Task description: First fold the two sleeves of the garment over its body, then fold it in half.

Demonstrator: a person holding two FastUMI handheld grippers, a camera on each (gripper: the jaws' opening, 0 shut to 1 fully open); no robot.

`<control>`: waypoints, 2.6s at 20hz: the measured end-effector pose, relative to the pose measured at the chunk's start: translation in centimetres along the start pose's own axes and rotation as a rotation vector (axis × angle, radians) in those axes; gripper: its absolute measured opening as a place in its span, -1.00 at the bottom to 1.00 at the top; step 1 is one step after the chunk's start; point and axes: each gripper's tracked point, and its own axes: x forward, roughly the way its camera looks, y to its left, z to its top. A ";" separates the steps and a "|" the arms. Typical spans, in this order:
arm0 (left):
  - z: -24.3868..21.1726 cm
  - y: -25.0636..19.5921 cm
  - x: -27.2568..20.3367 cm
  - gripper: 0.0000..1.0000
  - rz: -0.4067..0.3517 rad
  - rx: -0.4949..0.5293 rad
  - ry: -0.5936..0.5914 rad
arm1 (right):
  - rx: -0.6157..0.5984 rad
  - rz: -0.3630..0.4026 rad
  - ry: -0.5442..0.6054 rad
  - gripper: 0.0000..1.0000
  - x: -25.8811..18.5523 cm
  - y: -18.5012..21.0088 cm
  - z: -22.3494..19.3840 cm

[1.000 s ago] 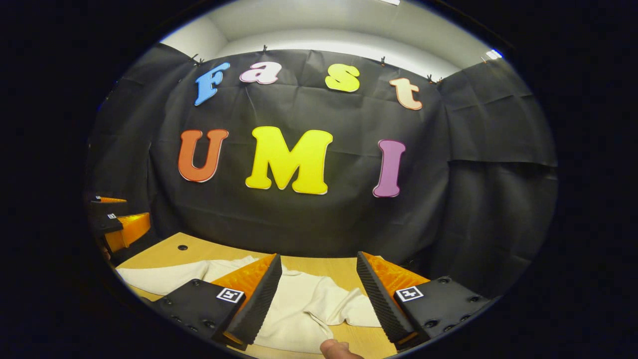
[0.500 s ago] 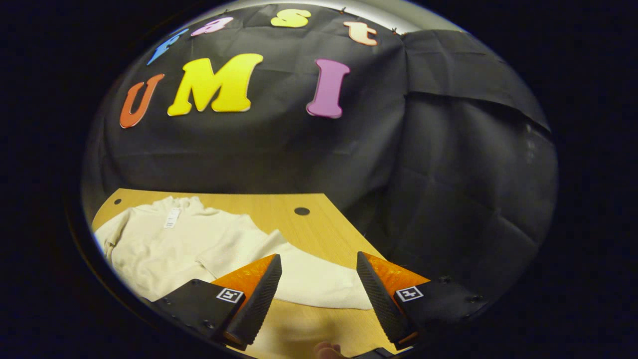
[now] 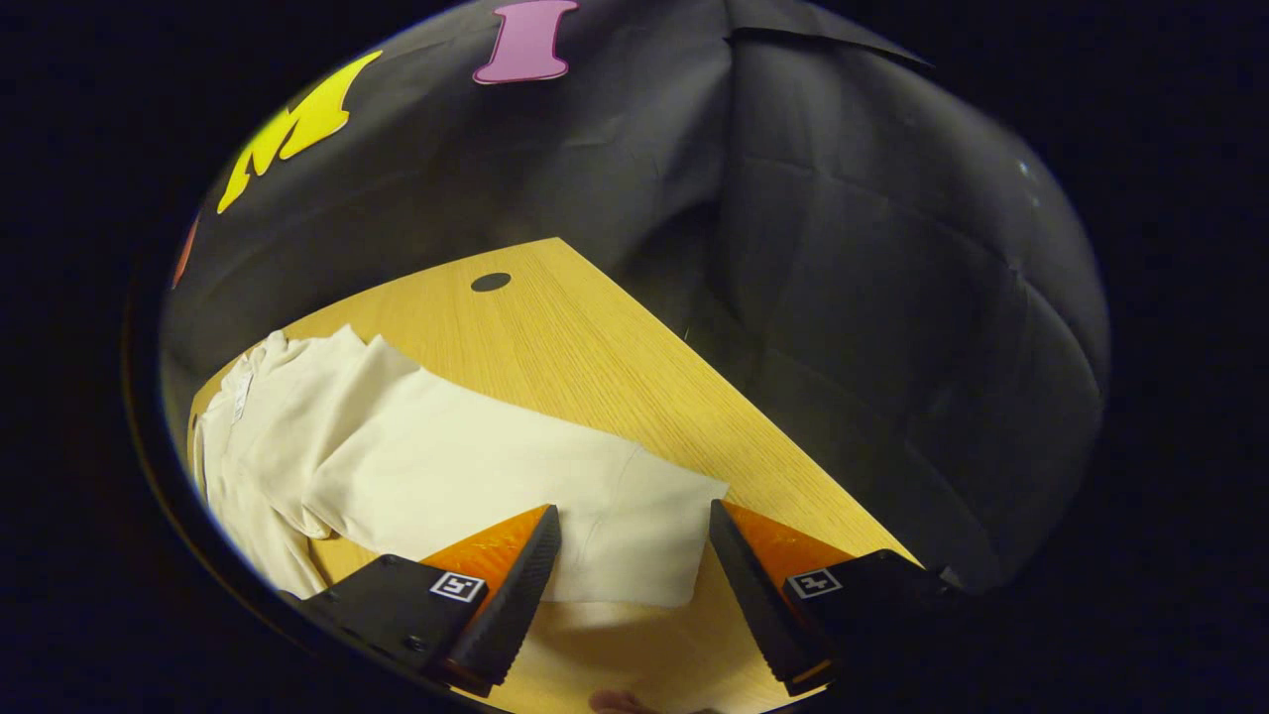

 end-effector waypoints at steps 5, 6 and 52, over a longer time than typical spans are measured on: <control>-0.2 1.4 0.6 0.98 -0.018 0.005 -0.001 | 0.084 -0.019 0.136 0.87 0.4 -0.2 -0.9; -0.5 1.9 0.6 0.97 -0.020 0.003 0.005 | 0.101 -0.024 0.164 0.88 0.5 -0.2 -0.8; -4.5 13.7 7.4 0.98 -0.187 -0.113 -0.158 | -0.618 0.530 0.421 -1.00 -20.4 57.2 0.2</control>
